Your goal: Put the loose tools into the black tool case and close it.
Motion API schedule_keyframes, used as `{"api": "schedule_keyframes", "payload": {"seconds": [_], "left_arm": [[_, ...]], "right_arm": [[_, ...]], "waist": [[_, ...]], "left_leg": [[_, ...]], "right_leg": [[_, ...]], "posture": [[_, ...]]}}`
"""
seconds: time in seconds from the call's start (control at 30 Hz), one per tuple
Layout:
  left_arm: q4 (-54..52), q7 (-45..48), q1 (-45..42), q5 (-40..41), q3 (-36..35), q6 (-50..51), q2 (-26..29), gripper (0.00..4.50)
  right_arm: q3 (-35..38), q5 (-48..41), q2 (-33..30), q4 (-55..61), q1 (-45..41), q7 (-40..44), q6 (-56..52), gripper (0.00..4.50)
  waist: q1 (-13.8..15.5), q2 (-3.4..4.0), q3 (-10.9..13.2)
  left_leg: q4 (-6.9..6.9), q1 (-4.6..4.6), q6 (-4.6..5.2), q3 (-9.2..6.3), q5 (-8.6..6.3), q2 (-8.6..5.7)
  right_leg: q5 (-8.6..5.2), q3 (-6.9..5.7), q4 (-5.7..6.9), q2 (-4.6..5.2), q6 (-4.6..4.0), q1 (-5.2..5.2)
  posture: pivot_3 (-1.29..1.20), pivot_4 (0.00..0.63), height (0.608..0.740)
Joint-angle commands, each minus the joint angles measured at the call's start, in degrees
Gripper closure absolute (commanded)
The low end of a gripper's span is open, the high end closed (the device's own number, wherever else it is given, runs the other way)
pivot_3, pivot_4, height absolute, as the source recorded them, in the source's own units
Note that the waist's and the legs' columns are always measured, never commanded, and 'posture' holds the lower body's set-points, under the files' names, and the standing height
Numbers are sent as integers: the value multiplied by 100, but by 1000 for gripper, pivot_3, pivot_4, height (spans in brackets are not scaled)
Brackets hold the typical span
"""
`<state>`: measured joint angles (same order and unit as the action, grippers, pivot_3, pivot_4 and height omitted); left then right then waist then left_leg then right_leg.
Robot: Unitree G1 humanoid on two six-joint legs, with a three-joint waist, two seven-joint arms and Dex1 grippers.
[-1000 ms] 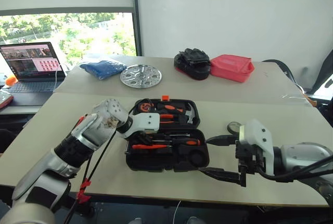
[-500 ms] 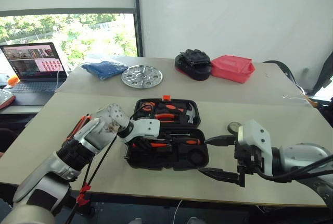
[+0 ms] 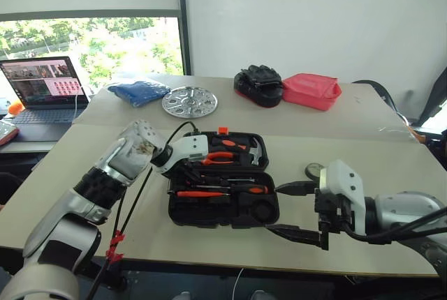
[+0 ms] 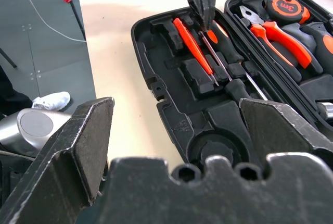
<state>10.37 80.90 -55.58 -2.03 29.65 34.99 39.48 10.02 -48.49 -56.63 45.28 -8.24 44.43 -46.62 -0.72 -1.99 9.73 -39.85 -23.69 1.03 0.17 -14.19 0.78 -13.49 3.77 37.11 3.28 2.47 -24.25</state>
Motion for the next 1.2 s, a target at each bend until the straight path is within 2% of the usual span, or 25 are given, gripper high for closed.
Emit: {"api": "schedule_keyframes", "payload": {"seconds": [0.03, 0.67, 1.2], "left_arm": [[-171, 32, 41, -73, 40, -215, -7, 4425], [-765, 77, 468, -199, 123, -260, 172, 4425], [-74, -173, 508, -351, 126, -381, 12, 4425]], "right_arm": [[76, -14, 10, 52, -95, -8, 98, 0], [64, -23, 28, 67, -57, -73, 95, 0], [58, -60, 76, 75, -90, -132, 68, 0]], "waist": [[1, 0, 0], [-2, 0, 0], [-3, 5, -4]], "left_leg": [[0, -1, 0, 0, 0, 0], [0, 2, 0, -2, 0, 1], [0, 32, 0, 2, 0, 1]], "right_leg": [[0, 0, 0, 1, 0, 0], [0, 0, 1, 1, 0, 1], [0, 3, 4, 0, 0, 25]], "posture": [[0, 150, 740], [0, 150, 740], [0, 150, 740]]}}
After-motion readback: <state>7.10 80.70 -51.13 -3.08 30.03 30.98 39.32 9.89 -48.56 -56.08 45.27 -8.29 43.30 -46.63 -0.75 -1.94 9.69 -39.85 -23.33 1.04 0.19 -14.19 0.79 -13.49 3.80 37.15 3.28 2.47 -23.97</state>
